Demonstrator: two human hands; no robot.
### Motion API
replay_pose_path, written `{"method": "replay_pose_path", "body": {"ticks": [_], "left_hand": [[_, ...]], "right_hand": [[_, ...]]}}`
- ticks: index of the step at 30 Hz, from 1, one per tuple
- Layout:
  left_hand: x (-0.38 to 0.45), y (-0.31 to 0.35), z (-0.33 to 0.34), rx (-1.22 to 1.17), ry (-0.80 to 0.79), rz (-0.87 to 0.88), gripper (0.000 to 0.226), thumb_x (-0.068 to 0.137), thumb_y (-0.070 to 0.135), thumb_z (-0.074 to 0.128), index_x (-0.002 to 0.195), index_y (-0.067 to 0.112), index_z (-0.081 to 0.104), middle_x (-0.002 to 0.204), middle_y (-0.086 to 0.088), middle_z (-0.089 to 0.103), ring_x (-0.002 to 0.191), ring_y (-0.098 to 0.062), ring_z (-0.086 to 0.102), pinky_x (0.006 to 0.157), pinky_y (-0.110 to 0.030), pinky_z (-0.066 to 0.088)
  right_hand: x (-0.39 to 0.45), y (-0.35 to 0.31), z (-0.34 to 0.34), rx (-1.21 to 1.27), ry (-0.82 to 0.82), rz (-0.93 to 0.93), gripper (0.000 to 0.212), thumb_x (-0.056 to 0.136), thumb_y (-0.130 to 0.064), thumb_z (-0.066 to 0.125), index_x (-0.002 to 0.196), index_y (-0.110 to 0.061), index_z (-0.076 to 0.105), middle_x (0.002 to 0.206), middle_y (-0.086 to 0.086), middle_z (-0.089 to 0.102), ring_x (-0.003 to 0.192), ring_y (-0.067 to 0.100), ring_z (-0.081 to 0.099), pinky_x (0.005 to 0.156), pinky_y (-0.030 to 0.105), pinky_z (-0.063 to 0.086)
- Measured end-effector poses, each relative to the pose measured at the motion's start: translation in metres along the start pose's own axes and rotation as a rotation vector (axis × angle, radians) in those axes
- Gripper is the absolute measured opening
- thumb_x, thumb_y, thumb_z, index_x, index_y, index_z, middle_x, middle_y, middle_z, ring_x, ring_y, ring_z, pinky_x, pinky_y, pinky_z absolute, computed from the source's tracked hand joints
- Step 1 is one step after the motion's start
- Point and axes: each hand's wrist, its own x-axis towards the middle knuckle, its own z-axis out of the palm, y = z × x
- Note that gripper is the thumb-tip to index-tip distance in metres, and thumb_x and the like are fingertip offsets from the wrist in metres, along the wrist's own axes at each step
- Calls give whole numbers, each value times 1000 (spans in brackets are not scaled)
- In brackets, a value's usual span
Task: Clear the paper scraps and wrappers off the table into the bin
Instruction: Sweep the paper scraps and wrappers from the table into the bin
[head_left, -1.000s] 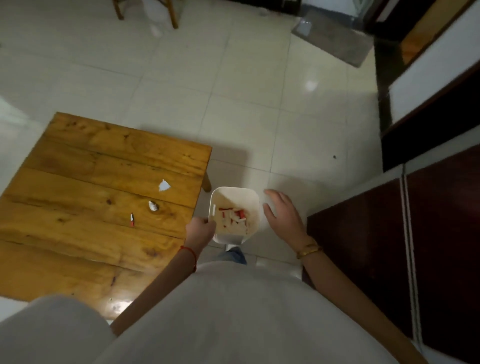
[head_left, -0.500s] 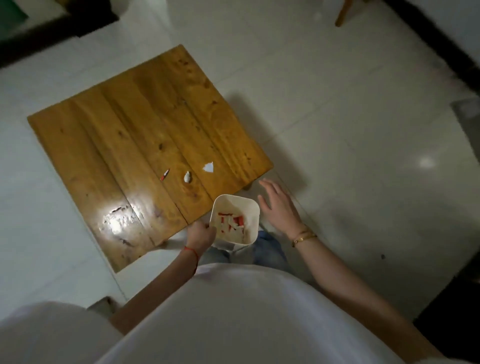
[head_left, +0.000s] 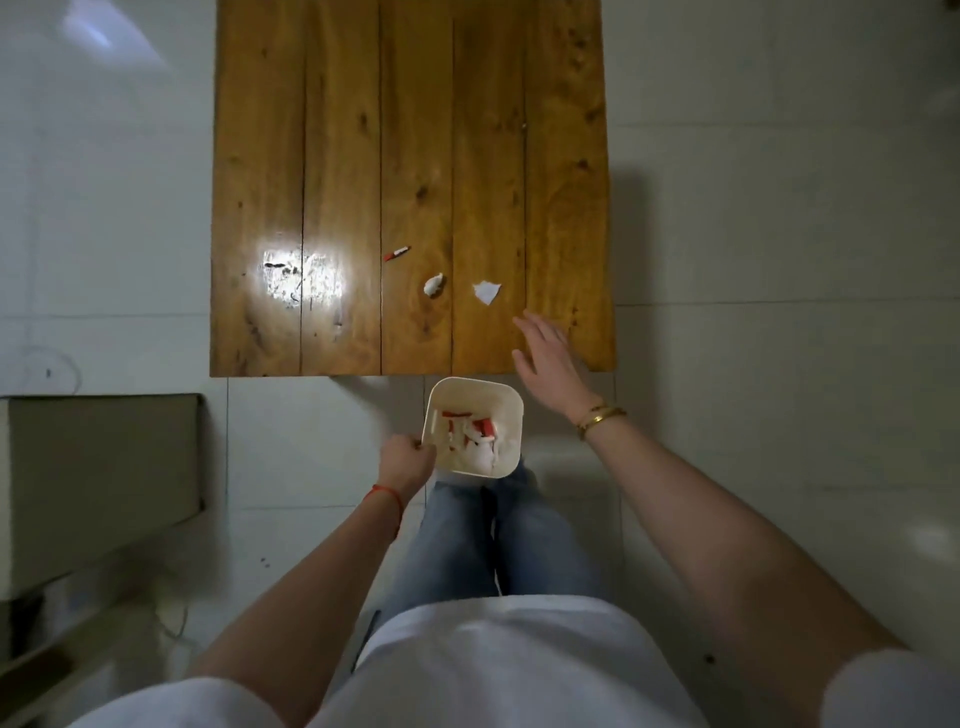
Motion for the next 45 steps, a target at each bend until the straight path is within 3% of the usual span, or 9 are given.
{"method": "replay_pose_path", "body": {"ticks": [5, 10, 17, 20, 23, 26, 29, 38, 45], "left_hand": [[29, -13, 19, -59, 16, -28, 24, 83, 8, 47, 71, -2, 65, 67, -13, 58, 65, -25, 51, 63, -28, 42], [59, -32, 38, -59, 25, -34, 38, 85, 7, 46, 48, 17, 46, 49, 1, 47, 48, -11, 42, 45, -18, 33], [99, -48, 56, -101, 23, -62, 23, 83, 7, 47, 63, 6, 57, 52, -1, 48, 49, -12, 41, 47, -21, 34], [111, -51, 61, -114, 52, -53, 26, 83, 7, 47, 58, 8, 55, 50, -1, 47, 49, -14, 41, 46, -23, 33], [117, -50, 62, -118, 72, -52, 30, 83, 8, 47, 53, 9, 49, 48, -1, 45, 48, -15, 39, 46, -22, 31], [121, -49, 61, -159, 85, -57, 25, 85, 10, 47, 63, 3, 56, 56, -10, 48, 58, -21, 39, 50, -28, 31], [123, -48, 59, -193, 99, -51, 27, 87, 14, 48, 69, 0, 62, 62, -13, 53, 61, -23, 42, 57, -29, 35], [126, -44, 53, -238, 106, -45, 27, 86, 9, 45, 78, -3, 68, 64, -11, 56, 59, -20, 45, 52, -25, 36], [128, -49, 49, -235, 102, -45, 27, 86, 10, 45, 79, -3, 67, 65, -11, 58, 60, -20, 46, 54, -26, 38]], "right_hand": [[51, 8, 12, -97, -49, -114, 49, 100, -26, 38, 146, -12, 30, 156, 8, 27, 144, 22, 21, 118, 39, 21], [94, 17, 38, -143, -51, -145, 50, 100, -25, 39, 147, -12, 27, 157, 8, 24, 145, 23, 19, 119, 38, 17], [128, 39, 76, -228, -68, -156, 55, 100, -24, 38, 150, -10, 18, 160, 8, 13, 148, 22, 8, 121, 38, 8], [124, 43, 90, -310, -27, -193, 55, 100, -26, 36, 150, -9, 18, 160, 9, 14, 148, 22, 7, 121, 41, 7], [103, 45, 105, -406, -87, -347, 56, 99, -28, 35, 150, -9, 18, 159, 8, 17, 148, 23, 7, 121, 45, 8], [69, 47, 124, -424, -259, -553, 56, 99, -31, 33, 150, -13, 18, 159, 6, 17, 148, 23, 6, 121, 46, 6], [42, 49, 139, -389, -350, -732, 50, 99, -31, 35, 146, -13, 32, 155, 7, 30, 147, 23, 15, 120, 47, 11], [146, 11, 103, -227, 27, -368, 57, 99, -30, 34, 151, -14, 16, 160, 7, 15, 147, 20, 9, 121, 40, 7], [175, 5, 115, -256, -91, -468, 54, 97, -31, 38, 147, -14, 28, 155, 6, 29, 147, 21, 14, 121, 42, 9]]}}
